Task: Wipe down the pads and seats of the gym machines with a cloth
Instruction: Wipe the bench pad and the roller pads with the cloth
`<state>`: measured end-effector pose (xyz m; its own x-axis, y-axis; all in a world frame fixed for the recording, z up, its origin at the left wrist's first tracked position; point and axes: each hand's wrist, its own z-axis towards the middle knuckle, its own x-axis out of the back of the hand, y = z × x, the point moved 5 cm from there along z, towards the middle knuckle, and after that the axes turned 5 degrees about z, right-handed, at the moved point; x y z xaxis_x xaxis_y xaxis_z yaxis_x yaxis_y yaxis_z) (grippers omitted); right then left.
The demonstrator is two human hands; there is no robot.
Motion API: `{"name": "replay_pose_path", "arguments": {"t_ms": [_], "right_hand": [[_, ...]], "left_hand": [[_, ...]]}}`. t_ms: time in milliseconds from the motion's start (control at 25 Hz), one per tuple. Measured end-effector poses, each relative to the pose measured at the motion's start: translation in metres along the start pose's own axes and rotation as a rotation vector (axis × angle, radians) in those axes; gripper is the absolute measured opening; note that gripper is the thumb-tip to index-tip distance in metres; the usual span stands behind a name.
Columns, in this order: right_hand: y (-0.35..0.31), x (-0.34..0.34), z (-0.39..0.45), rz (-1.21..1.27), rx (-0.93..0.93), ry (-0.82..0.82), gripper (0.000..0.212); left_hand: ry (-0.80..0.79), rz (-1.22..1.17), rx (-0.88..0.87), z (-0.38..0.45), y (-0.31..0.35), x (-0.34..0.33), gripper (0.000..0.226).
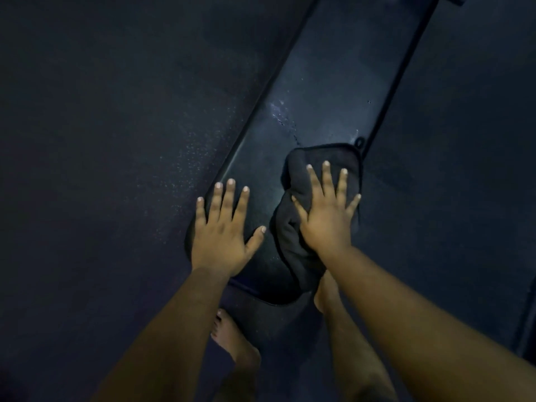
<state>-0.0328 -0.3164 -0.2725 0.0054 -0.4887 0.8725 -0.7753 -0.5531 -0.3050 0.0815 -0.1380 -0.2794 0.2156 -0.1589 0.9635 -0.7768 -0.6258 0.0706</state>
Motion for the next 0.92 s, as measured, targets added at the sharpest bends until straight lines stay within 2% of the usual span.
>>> {"name": "replay_pose_path", "arguments": {"t_ms": [200, 280, 360, 440, 560, 640, 760, 840, 920], "right_hand": [[-0.087, 0.019, 0.118, -0.335, 0.683, -0.246, 0.080], [-0.109, 0.026, 0.162, -0.406, 0.803, -0.301, 0.080], [-0.102, 0.048, 0.206, -0.376, 0.709, -0.233, 0.077], [-0.072, 0.068, 0.236, -0.303, 0.524, -0.099, 0.073], [-0.037, 0.071, 0.215, -0.212, 0.396, 0.008, 0.067], [-0.022, 0.061, 0.166, -0.187, 0.399, 0.007, 0.066], [0.019, 0.049, 0.084, -0.175, 0.399, -0.081, 0.068], [0.052, 0.047, 0.065, -0.093, 0.278, -0.121, 0.070], [0.070, 0.058, 0.090, 0.126, 0.088, -0.054, 0.069]], "left_hand": [[0.019, 0.009, 0.031, 0.000, -0.003, -0.003, 0.085], [0.085, -0.029, 0.059, 0.004, 0.001, 0.004, 0.081], [0.106, -0.047, 0.087, 0.020, 0.013, 0.012, 0.079], [0.072, -0.043, 0.092, 0.041, 0.030, 0.014, 0.082], [0.026, -0.021, 0.112, 0.057, 0.037, 0.010, 0.086], [0.007, -0.001, 0.120, 0.056, 0.035, 0.009, 0.086], [-0.018, 0.016, 0.087, 0.057, 0.038, 0.012, 0.084], [-0.032, 0.007, 0.085, 0.058, 0.039, 0.013, 0.084], [-0.014, -0.017, 0.098, 0.060, 0.038, 0.013, 0.083]]}}
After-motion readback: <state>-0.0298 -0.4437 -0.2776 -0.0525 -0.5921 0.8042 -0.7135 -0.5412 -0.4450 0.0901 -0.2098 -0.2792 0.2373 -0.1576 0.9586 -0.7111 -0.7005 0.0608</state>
